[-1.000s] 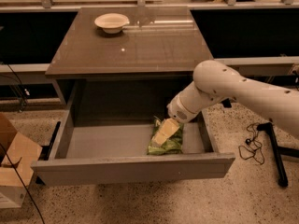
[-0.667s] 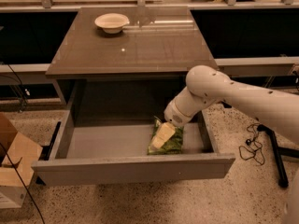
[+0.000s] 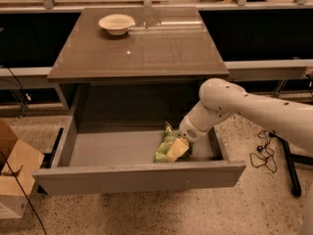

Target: Pick green jalapeno chip bag from top drawer and place on counter

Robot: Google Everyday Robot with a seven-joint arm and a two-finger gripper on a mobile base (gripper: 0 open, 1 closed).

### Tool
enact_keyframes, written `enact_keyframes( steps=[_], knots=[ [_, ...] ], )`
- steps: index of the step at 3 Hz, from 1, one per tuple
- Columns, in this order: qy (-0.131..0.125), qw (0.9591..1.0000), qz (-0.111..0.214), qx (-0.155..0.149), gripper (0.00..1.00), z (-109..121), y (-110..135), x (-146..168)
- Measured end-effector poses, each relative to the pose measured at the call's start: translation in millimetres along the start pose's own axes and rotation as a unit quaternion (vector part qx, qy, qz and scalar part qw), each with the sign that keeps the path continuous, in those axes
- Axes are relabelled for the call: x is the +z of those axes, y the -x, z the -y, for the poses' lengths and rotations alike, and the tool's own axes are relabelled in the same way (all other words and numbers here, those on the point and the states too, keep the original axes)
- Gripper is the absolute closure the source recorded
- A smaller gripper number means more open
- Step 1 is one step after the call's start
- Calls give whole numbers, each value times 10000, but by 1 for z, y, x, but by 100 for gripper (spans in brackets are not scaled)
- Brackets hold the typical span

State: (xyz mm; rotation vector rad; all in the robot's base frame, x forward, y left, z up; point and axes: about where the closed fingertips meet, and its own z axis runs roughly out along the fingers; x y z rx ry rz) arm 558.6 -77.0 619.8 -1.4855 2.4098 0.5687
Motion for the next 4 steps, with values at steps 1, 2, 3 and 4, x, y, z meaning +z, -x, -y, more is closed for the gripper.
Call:
enact_keyframes(
  steps=[1,2,3,4],
  knots=[
    [-1,9999,-61,91,42,-6,-7,-1],
    [-45,9999,-26,131,65,-10,-4,-4],
    [-234,9992,240,222,88,-12,10,-31],
    [-579,9954,750,102,100,-11,32,-93]
  ],
)
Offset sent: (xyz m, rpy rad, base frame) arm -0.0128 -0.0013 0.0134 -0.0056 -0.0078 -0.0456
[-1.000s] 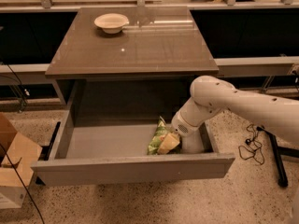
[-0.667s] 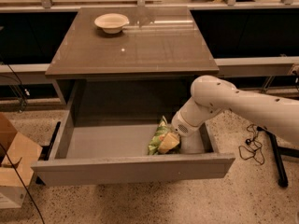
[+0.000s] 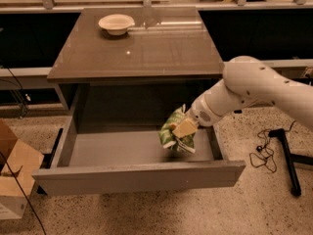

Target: Pick green jalapeno chip bag from top drawer and place on counter

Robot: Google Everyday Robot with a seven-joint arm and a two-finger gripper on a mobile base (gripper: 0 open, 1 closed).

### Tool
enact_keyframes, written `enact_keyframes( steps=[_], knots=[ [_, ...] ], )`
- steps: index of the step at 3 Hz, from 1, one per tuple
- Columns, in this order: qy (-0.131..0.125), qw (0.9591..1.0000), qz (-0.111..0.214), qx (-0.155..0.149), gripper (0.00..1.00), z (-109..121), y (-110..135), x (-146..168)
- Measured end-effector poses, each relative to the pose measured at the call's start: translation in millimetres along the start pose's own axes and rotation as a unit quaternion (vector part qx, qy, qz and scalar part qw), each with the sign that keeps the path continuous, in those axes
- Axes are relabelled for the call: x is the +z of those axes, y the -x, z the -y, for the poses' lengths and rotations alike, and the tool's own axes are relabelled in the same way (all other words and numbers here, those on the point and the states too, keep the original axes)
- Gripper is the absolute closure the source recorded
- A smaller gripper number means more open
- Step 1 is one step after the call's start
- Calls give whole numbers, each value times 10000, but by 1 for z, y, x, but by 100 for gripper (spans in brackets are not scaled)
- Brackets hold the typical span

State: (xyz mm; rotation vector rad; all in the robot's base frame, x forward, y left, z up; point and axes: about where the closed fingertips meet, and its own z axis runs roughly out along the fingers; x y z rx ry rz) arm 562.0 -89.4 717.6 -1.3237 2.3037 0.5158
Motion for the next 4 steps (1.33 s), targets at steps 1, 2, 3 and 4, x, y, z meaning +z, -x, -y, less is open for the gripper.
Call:
enact_keyframes(
  steps=[1,2,3,4],
  knots=[
    [-244,9951,899,-329,100,12,43,-79],
    [-386,9858,1490,-665,100,27,85,-137],
    [-650,9782,1798,-809,100,57,133,-169],
    [-838,9717,2006,-923,74,92,202,-167]
  ],
)
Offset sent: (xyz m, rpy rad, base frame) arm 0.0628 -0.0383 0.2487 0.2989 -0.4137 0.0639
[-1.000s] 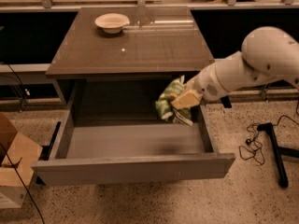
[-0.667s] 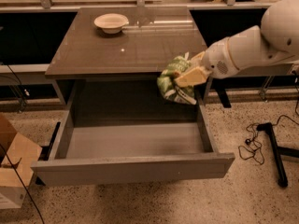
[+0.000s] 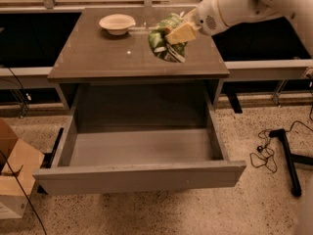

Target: Pick green jalapeno chip bag from top drawer and place on counter

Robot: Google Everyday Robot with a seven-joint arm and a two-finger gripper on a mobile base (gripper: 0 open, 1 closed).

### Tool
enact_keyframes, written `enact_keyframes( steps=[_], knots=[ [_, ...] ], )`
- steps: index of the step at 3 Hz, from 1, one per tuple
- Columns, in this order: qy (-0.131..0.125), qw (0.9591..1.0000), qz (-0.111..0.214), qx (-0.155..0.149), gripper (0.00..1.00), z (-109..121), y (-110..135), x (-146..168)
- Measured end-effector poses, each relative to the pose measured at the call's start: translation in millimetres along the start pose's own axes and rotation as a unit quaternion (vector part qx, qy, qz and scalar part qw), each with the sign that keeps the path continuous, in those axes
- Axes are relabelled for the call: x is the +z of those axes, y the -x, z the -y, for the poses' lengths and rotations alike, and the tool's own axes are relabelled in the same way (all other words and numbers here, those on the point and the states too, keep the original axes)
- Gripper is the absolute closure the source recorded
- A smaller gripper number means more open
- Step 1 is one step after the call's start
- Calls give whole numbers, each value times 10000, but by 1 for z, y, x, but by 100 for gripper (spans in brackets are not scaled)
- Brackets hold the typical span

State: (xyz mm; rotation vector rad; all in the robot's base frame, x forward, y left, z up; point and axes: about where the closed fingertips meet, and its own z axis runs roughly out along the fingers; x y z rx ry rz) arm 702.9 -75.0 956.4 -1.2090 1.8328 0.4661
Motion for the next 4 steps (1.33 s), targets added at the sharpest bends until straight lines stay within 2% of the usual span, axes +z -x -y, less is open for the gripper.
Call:
enact_keyframes(
  steps=[1,2,3,4],
  knots=[
    [-15,9999,97,54,52,20,17,33],
    [124,9996,136,223,28,34,21,73],
    [159,9995,154,242,0,36,22,83],
    [163,9995,154,242,0,36,22,84]
  ],
)
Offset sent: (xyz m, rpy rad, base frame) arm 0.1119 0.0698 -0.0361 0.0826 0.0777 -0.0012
